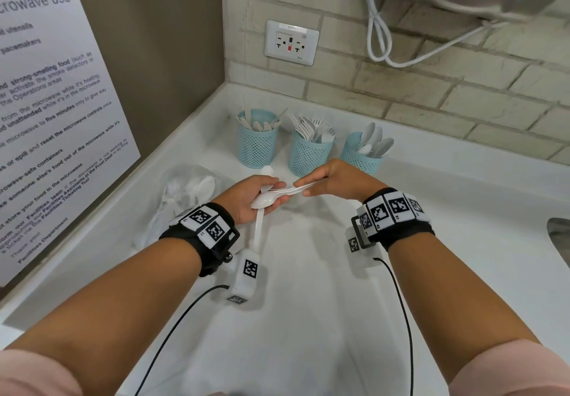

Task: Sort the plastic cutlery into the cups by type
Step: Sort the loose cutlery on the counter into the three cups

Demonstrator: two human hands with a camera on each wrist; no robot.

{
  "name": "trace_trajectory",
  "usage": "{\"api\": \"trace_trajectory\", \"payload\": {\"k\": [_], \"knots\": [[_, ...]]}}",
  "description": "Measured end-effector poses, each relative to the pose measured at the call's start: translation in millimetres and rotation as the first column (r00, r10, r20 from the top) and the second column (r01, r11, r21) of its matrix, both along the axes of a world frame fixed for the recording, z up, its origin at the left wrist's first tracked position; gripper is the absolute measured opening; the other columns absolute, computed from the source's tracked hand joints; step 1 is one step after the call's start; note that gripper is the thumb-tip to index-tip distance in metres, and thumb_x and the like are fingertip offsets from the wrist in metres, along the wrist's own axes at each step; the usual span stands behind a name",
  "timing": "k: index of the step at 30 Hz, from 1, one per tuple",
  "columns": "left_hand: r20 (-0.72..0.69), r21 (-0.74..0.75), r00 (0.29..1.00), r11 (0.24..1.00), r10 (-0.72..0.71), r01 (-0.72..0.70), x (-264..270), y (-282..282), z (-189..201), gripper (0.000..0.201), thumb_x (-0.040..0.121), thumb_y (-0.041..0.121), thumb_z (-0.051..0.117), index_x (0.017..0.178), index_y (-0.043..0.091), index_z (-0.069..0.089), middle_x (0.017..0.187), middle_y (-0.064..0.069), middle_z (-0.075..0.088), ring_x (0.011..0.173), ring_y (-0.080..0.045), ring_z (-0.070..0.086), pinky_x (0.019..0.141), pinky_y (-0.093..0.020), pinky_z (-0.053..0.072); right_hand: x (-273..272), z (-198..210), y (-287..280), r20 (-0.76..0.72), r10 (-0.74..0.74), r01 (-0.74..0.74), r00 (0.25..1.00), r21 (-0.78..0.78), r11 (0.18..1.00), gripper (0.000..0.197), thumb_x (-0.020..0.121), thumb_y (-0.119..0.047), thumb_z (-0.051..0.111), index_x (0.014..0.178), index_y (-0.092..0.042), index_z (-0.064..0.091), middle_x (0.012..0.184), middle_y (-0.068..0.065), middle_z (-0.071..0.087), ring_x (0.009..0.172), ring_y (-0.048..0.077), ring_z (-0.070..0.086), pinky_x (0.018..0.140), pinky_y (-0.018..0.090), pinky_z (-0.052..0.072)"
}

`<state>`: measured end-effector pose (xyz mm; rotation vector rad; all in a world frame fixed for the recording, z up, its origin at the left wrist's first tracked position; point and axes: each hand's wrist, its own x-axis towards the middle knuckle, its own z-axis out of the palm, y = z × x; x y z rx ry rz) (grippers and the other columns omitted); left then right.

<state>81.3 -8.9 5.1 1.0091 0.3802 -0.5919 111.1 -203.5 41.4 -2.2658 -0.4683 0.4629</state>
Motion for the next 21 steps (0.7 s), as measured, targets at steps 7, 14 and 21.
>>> {"api": "trace_trajectory", "payload": {"k": [7,14,21], "knots": [[0.018,-0.072,0.994,0.992,0.104,-0.102,2,-1,-3,0.037,0.101,0.03,0.037,0.097,-0.002,0.056,0.087,-0.022,0.066,0.058,-0.029,0.07,0.052,-0.027,0.058,-2,-19,13,0.41,0.234,-0.13,0.882,-0.264,0.956,0.025,0.084,-0.017,0.068,0.108,-0.016,0.072,0.092,0.005,0.074,0.077,0.011,0.058,0.071,0.023,0.041],[0.155,-0.044,0.968,0.98,0.196,-0.192,6,3,-7,0.031,0.103,0.032,0.028,0.126,0.017,0.044,0.099,-0.014,0.062,0.096,-0.028,0.059,0.092,-0.043,0.043,-5,-17,7,-0.08,-0.107,0.113,0.991,0.071,0.991,0.017,0.097,-0.007,0.048,0.089,-0.009,0.063,0.073,0.003,0.064,0.063,0.015,0.062,0.069,0.026,0.052],[0.192,-0.109,0.952,0.969,0.239,-0.222,6,-12,-5,0.03,0.1,0.039,0.032,0.104,0.013,0.047,0.101,-0.016,0.061,0.089,-0.024,0.061,0.074,-0.037,0.052,-17,-14,21,-0.347,-0.058,0.103,0.936,0.113,0.988,0.022,0.1,-0.016,0.044,0.099,-0.004,0.061,0.078,0.007,0.063,0.06,0.012,0.062,0.057,0.02,0.053]]}}
